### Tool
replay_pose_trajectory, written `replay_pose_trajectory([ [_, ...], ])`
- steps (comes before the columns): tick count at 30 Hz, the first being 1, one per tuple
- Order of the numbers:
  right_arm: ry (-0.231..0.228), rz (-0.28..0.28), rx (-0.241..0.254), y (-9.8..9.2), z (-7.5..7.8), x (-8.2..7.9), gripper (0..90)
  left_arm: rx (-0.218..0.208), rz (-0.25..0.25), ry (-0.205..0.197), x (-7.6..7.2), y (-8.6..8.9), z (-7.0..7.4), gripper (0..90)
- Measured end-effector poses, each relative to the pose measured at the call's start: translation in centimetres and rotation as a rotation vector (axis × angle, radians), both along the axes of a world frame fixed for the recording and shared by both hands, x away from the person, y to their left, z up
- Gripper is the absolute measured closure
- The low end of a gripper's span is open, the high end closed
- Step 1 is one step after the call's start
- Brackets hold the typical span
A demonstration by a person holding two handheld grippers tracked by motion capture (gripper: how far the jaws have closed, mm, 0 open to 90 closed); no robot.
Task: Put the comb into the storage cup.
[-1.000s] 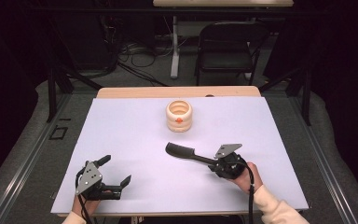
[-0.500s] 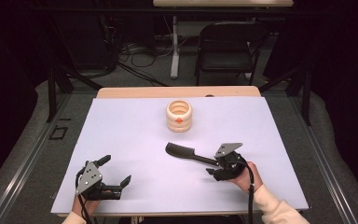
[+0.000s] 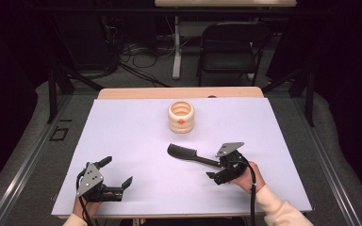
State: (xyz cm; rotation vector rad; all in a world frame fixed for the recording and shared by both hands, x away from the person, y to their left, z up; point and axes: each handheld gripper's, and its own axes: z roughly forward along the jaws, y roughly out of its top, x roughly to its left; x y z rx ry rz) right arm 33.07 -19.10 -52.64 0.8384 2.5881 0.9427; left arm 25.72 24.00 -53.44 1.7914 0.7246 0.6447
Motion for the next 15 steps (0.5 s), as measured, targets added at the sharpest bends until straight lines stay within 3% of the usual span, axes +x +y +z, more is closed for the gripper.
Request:
replay_pose_trajectory([
  [7,-0.004,0.055,0.006,0.5,0.3,0.2,5.3,0.002,0.002,-0.001,0.0,0.0,0.0,0.3],
  [15,0.015,0.069,-0.027,1.1,0.2,0.7,0.0,0.002,0.004,-0.002,0.1,0.0,0.0,0.3],
])
